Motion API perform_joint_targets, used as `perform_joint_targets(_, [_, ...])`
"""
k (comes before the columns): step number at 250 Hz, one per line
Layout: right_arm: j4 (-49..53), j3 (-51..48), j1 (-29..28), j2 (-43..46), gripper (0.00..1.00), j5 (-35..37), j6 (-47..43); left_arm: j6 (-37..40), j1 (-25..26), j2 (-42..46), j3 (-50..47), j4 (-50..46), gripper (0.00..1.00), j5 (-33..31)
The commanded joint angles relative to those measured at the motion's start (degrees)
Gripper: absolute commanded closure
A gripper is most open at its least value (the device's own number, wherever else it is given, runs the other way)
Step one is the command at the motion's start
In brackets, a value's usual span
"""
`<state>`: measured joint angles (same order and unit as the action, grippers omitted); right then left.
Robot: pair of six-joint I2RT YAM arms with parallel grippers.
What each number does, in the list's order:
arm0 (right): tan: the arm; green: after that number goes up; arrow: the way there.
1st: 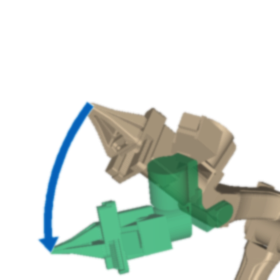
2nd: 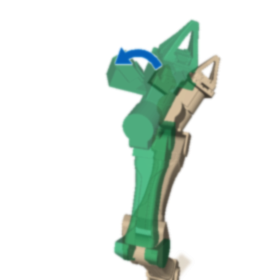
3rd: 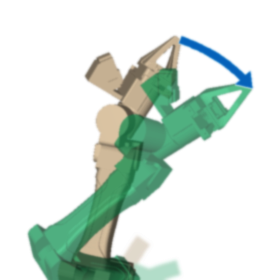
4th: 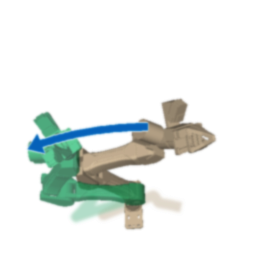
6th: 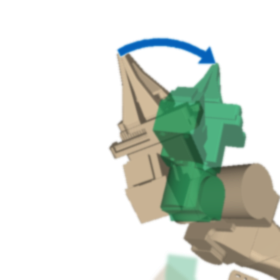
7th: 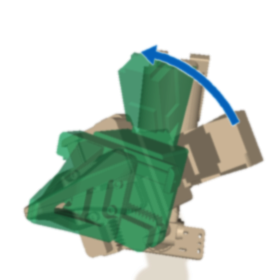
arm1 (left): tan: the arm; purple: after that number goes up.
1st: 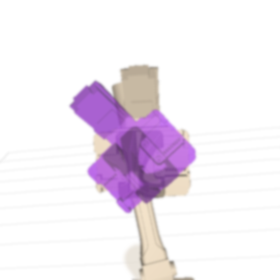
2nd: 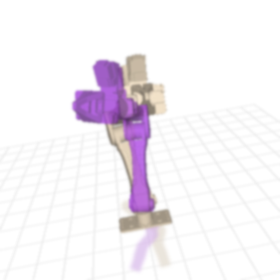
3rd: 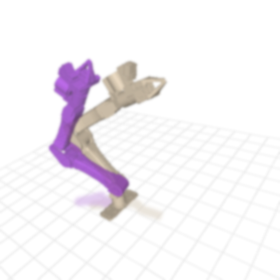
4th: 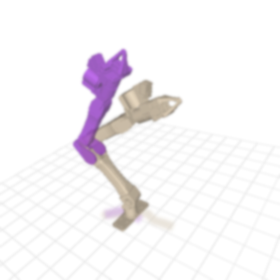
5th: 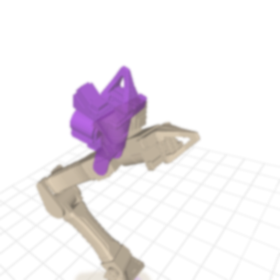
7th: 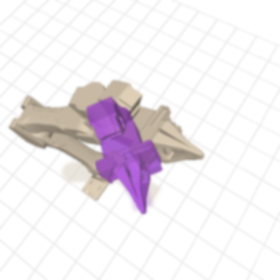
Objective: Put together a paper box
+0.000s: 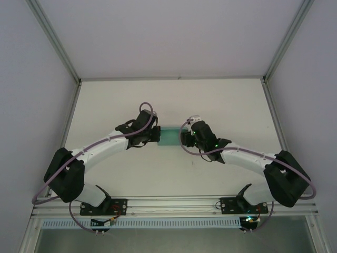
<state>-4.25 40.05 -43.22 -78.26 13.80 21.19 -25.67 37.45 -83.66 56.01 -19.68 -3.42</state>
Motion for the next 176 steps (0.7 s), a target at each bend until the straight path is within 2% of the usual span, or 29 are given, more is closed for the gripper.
perform_joint_targets(1, [11.2,4.0,-0.1,2.6,0.28,-1.6,1.3,0.2,0.5,-2.9,-2.1,-8.6,1.00,-1.5])
perform_joint_targets(33, [14.7,8.3,0.8,3.5,0.10,-1.5,3.0,0.7,1.0,-3.3,-1.0,-8.9,1.00,-1.6])
perform_joint_targets(83, [15.5,12.9,5.3,0.6,0.08,-2.9,8.8,1.1,1.2,-3.9,0.3,-9.4,1.00,-1.7])
perform_joint_targets(144, [15.1,12.8,8.3,-4.7,0.26,-7.4,10.4,0.9,1.1,-4.9,1.3,-9.9,1.00,-1.8])
perform_joint_targets(176, [11.6,9.0,8.3,-7.0,0.43,-7.3,9.3,0.9,1.2,-5.2,1.7,-9.9,1.00,-0.8])
